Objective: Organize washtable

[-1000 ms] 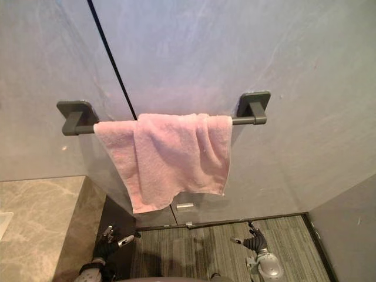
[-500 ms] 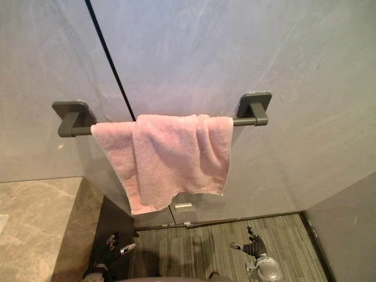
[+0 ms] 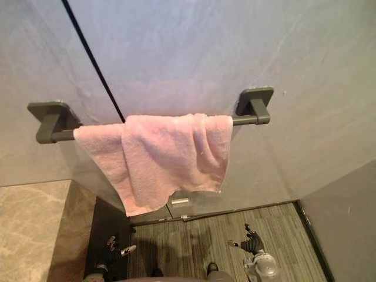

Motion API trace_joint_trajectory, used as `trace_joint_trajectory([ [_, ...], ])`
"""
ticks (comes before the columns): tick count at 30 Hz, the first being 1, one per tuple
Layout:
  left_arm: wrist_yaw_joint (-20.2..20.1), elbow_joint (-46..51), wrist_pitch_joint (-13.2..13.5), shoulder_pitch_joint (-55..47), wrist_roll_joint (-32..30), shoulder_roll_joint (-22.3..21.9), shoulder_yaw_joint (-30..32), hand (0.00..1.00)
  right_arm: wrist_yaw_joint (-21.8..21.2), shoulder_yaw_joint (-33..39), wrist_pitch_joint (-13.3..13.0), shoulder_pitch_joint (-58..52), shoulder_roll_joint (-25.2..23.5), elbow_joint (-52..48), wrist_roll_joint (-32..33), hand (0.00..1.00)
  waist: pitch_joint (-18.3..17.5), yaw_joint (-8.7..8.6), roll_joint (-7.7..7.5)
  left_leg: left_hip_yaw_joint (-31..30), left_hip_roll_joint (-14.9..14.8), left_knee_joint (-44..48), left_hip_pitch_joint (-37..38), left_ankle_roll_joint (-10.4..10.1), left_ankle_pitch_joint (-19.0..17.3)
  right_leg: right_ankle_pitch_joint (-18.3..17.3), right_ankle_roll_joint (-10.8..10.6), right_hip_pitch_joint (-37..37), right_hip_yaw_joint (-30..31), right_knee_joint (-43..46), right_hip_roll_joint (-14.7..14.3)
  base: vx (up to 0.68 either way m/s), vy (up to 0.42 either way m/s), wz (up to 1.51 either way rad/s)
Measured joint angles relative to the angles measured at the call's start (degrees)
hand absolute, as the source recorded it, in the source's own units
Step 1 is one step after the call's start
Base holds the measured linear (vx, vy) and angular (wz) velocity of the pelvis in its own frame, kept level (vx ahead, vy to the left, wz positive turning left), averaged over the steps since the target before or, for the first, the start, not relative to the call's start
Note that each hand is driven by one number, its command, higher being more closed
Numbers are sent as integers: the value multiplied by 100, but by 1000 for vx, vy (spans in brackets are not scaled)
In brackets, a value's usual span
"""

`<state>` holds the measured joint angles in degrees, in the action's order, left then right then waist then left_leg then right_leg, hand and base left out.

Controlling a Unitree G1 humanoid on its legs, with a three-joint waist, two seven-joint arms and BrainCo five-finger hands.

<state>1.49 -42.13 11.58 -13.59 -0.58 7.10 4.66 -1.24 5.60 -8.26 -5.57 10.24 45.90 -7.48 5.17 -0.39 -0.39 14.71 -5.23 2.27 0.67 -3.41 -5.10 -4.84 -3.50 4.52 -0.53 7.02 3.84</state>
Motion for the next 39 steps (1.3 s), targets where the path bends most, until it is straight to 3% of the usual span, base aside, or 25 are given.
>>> trace_joint_trajectory([
  [4, 8, 66, -4, 130, 15, 16, 2, 0, 2, -118, 39, 296, 49, -14, -5, 0, 176, 3, 50, 95, -156, 616, -427, 68, -240, -5, -8, 510, 67, 585, 39, -86, 10, -17],
  [6, 12, 252, 7, 147, 18, 45, 4, 0, -5, -206, 76, 278, 63, -43, -51, 0, 234, -5, 104, 63, -202, 715, -454, 82, -254, -273, 10, 643, 68, 1070, 131, -98, 3, 16],
  [8, 31, 266, 6, 164, 30, 75, 4, 0, -11, -210, 94, 165, 88, -86, -69, 0, 233, -20, 97, -114, -201, 891, -511, 55, -270, -564, -41, 813, 66, 1998, 470, -64, -43, 47],
  [10, 112, 287, 7, 181, 66, 108, 4, 0, -13, -209, 101, 64, 110, -198, -120, 0, 211, -40, 67, -386, -278, 1200, -739, -85, -337, -599, -36, 888, 345, 2539, 771, -77, -185, 58],
  [11, 138, 285, 8, 178, 105, 158, 7, 0, -17, -211, 104, 55, 111, -205, -128, 0, 181, -24, 12, -523, -303, 1350, -910, -224, -354, -634, -188, 868, 588, 2543, 853, -95, -313, 50],
  [12, 176, 276, 5, 181, 117, 239, 8, 0, -20, -215, 105, 67, 112, -204, -129, 0, 100, -20, -144, -653, -330, 1410, -1062, -350, -301, -912, -594, 801, 736, 2383, 860, -86, -410, 49],
  [13, 219, 262, 6, 181, 132, 319, 18, 0, -19, -216, 104, 76, 137, -201, -128, 0, 61, 9, -211, -747, -373, 1344, -1155, -499, -197, -1225, -683, 733, 570, 2146, 869, -86, -533, 38],
  [14, 242, 168, 3, 232, 177, 250, 38, 0, -14, -214, 105, 140, 222, -193, -127, 0, 84, 109, -156, -880, -443, 1194, -1227, -625, -25, -1478, -535, 658, 351, 1944, 776, -101, -522, 65],
  [15, 235, 90, -12, 312, 215, 23, -36, 0, -11, -206, 111, 164, 409, -186, -126, 0, 157, 43, 13, -1171, -599, 881, -1255, -663, 340, -1457, -458, 648, -19, 2039, 590, -98, -395, 81],
  [16, 238, 98, -9, 332, 218, -67, -94, 0, -11, -194, 130, 133, 473, -180, -118, 0, 169, 20, 78, -1303, -629, 709, -1255, -643, 551, -1477, -421, 649, -175, 2120, 544, -135, -340, 118],
  [18, 234, 108, -10, 364, 231, -178, -408, 0, -2, -110, 139, 109, 554, -177, -102, 0, 208, -51, 158, -1265, -668, 178, -1265, -374, 1437, -1501, -249, 653, -668, 2224, 500, -161, -297, 104],
  [20, 232, 127, -9, 371, 245, -197, -483, 0, 26, -66, 130, 143, 593, -182, -92, 0, 236, -48, 159, -1092, -685, -39, -1343, -270, 1925, -1432, -24, 642, -908, 2099, 455, -172, -230, 60],
  [21, 232, 162, -10, 367, 267, -191, -494, 0, 34, -25, 132, 172, 593, -182, -91, 0, 240, -18, 180, -978, -667, 155, -1425, -355, 1843, -1339, 179, 642, -1053, 1973, 438, -170, -181, 38],
  [22, 231, 222, -10, 339, 265, -178, -482, 0, 34, 22, 133, 178, 559, -230, -91, 0, 256, 13, 153, -988, -552, 643, -1517, -456, 1438, -1274, 275, 627, -1139, 1884, 473, -127, -99, 25],
  [23, 230, 227, -9, 333, 264, -178, -465, 0, 35, 39, 133, 183, 506, -266, -90, 0, 271, 26, 129, -988, -485, 970, -1534, -407, 1156, -1239, 301, 615, -1183, 1860, 518, -114, -45, 32],
  [25, 225, 231, -10, 332, 262, -183, -431, 0, 100, 57, 134, 94, 448, -458, -87, 0, 275, -34, 122, -924, -231, 1957, -1470, -342, 267, -1098, 258, 440, -1360, 1666, 618, -87, 25, 41],
  [27, 212, 231, -10, 344, 261, -182, -396, 0, 105, 65, 133, 114, 386, -459, -74, 0, 246, -49, 197, -723, -142, 2100, -1234, -257, -204, -938, 158, 362, -1483, 1461, 605, -56, 126, 36],
  [28, 209, 235, -9, 365, 261, -179, -392, 0, 105, 66, 136, 130, 377, -452, -43, 0, 206, -47, 289, -661, -127, 1944, -1205, -259, -185, -905, 123, 356, -1510, 1431, 581, -66, 139, 37],
  [30, 195, 242, -7, 344, 259, -174, -395, 0, 101, 125, 138, 161, 367, -450, 18, 0, 148, -61, 330, -664, -67, 908, -885, -157, -50, -660, 18, 356, -1563, 995, 470, -58, 83, 24],
  [32, 152, 231, -31, 350, 243, -98, -400, 0, 105, 240, 131, 248, 337, -452, 20, 0, 151, -60, 317, -682, 60, 60, -697, -97, 471, -289, -5, 195, -1686, 458, 450, -83, 123, 25],
  [35, 128, 224, -53, 341, 210, 36, -409, 0, 111, 294, 138, 353, 267, -383, 24, 0, 155, -56, 320, -744, 142, -259, -562, -43, 682, -47, -24, 35, -1738, 117, 411, -70, 86, 11],
  [39, 119, 214, -51, 340, 208, 50, -404, 0, 114, 287, 137, 406, 173, -258, 24, 0, 155, -51, 319, -732, 151, -573, -247, -20, 836, 4, -21, -120, -1670, 61, 373, -67, 17, -7],
])
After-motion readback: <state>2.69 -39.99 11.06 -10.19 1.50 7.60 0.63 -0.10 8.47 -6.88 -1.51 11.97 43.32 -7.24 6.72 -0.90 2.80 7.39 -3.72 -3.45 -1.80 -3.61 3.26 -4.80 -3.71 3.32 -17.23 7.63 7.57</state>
